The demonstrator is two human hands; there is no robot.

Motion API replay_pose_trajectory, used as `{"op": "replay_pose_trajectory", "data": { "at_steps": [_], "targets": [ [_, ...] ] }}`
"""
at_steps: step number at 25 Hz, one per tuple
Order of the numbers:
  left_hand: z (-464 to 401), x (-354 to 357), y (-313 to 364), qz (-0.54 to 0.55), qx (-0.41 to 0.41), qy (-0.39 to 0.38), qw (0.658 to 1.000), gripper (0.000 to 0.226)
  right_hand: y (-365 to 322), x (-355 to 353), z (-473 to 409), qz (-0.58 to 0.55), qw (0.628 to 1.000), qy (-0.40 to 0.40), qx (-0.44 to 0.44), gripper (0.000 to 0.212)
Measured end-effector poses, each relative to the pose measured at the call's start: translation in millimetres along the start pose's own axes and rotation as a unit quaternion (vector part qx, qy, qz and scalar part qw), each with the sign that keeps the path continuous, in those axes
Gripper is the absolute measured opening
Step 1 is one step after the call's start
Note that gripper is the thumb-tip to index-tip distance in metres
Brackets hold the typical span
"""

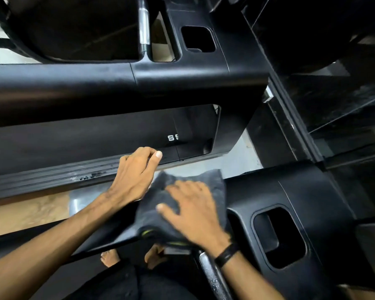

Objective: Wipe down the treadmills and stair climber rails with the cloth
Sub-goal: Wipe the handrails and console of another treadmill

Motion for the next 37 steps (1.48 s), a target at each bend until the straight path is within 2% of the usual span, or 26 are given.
{"op": "replay_pose_trajectory", "data": {
  "at_steps": [1, 3, 5, 7, 10, 12, 14, 16, 19, 21, 24, 27, 31, 37],
  "targets": [
    [2.7, 1.1, -0.1, -0.006, 0.005, -0.005, 1.000, 0.042, 48.0, -14.6, 10.7, 0.041, 0.998, -0.006, 0.055, 0.048],
    [8.2, 1.9, -1.8, -0.011, 0.012, -0.009, 1.000, 0.043, 148.6, -46.6, 24.5, 0.117, 0.969, -0.058, 0.209, 0.046],
    [16.3, 3.2, -7.8, -0.019, 0.009, -0.018, 1.000, 0.042, 203.3, -57.7, 25.6, 0.119, 0.931, -0.127, 0.321, 0.048],
    [21.9, 6.2, -15.1, -0.029, -0.001, -0.027, 0.999, 0.038, 188.9, -39.1, -4.1, 0.117, 0.929, -0.173, 0.306, 0.052],
    [19.4, 11.0, -23.0, -0.037, -0.027, -0.045, 0.998, 0.033, 63.0, 8.9, -52.1, 0.032, 0.966, -0.192, 0.172, 0.056],
    [11.8, 10.2, -21.0, -0.037, -0.031, -0.042, 0.998, 0.031, -28.5, 25.6, -46.2, 0.000, 0.989, -0.137, 0.050, 0.052],
    [4.0, 9.6, -17.3, -0.034, -0.028, -0.036, 0.998, 0.032, -39.9, 17.8, -19.0, -0.005, 0.999, -0.039, -0.002, 0.045],
    [3.1, 10.1, -12.7, -0.025, -0.023, -0.035, 0.999, 0.034, 30.3, -7.2, 8.4, 0.061, 0.996, 0.039, 0.051, 0.040],
    [9.5, 12.7, -9.0, -0.021, -0.017, -0.036, 0.999, 0.033, 171.4, -48.6, 33.2, 0.134, 0.952, -0.039, 0.273, 0.046],
    [16.2, 12.4, -10.8, -0.021, -0.020, -0.038, 0.999, 0.033, 210.5, -50.9, 25.5, 0.123, 0.927, -0.111, 0.336, 0.051],
    [23.1, 5.9, -20.4, -0.020, -0.031, -0.027, 0.999, 0.035, 163.1, -15.6, -20.9, 0.105, 0.941, -0.191, 0.260, 0.058],
    [26.0, -9.5, -33.7, -0.027, -0.036, -0.012, 0.999, 0.036, 52.6, 24.1, -61.7, 0.018, 0.961, -0.240, 0.137, 0.060],
    [31.2, -41.7, -56.6, -0.030, -0.059, 0.027, 0.997, 0.043, -73.6, 42.9, -80.9, -0.033, 0.974, -0.222, 0.016, 0.056],
    [54.2, -75.6, -83.2, -0.025, -0.088, 0.059, 0.994, 0.066, -154.1, 36.5, -77.4, -0.034, 0.982, -0.163, -0.093, 0.038]
  ]
}}
Point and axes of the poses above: each hand's wrist, its own z-axis away from the middle knuckle, its own x-axis out of the palm, y = z × x, the point moved 5 cm from there along -z, towards the middle knuckle, and after that the axes turned 10 degrees about -x, right-handed, at the moved point
